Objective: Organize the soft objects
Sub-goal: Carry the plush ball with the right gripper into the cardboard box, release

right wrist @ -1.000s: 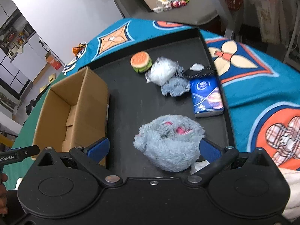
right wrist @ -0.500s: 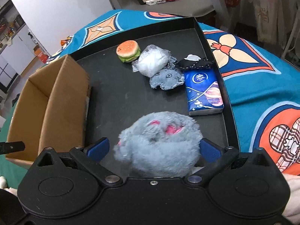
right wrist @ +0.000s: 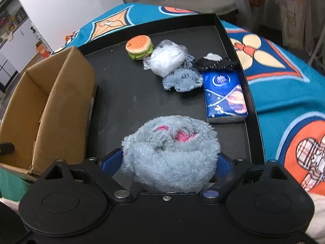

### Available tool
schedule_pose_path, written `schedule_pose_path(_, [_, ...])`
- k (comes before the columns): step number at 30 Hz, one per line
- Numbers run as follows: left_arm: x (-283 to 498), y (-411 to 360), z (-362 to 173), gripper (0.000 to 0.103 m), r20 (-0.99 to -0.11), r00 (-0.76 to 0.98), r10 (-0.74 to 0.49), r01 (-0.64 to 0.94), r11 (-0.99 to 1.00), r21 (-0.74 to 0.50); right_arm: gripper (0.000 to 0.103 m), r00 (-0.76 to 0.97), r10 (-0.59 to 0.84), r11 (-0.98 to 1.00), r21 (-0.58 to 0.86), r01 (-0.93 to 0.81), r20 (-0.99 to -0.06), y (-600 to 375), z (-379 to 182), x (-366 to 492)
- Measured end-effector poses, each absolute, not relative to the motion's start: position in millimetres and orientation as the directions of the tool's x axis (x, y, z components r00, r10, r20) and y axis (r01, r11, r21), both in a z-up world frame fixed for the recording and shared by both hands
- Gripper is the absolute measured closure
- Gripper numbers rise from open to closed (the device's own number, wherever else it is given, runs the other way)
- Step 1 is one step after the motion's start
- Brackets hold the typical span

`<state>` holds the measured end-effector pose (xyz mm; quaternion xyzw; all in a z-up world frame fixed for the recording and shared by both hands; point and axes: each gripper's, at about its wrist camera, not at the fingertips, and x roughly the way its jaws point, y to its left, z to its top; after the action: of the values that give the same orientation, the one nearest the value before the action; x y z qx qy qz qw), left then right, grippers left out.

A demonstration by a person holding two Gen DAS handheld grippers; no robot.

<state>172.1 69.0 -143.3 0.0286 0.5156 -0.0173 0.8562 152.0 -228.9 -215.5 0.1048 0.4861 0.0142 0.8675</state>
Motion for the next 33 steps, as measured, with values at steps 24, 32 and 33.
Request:
schedule_pose_path(24, [158,49,-149,0.095,-0.858,0.511,0.053,0.149,0.977,0.150,0.022,0.670,0.147,0.979,0.204,0.006,-0.727,-225,-160,128])
schedule_pose_path(32, [158,54,-149,0.095,-0.856,0.515,0.052,0.116,0.985,0.129,0.022,0.691,0.158,0.983,0.179,-0.043,-0.705,-210,-147,127])
schedule_pose_path(33, [157,55,-149,0.095,-0.854,0.517,0.052,0.114,0.985,0.129,0.022,0.697,0.162,0.983,0.174,-0.054,-0.698,-207,-145,127])
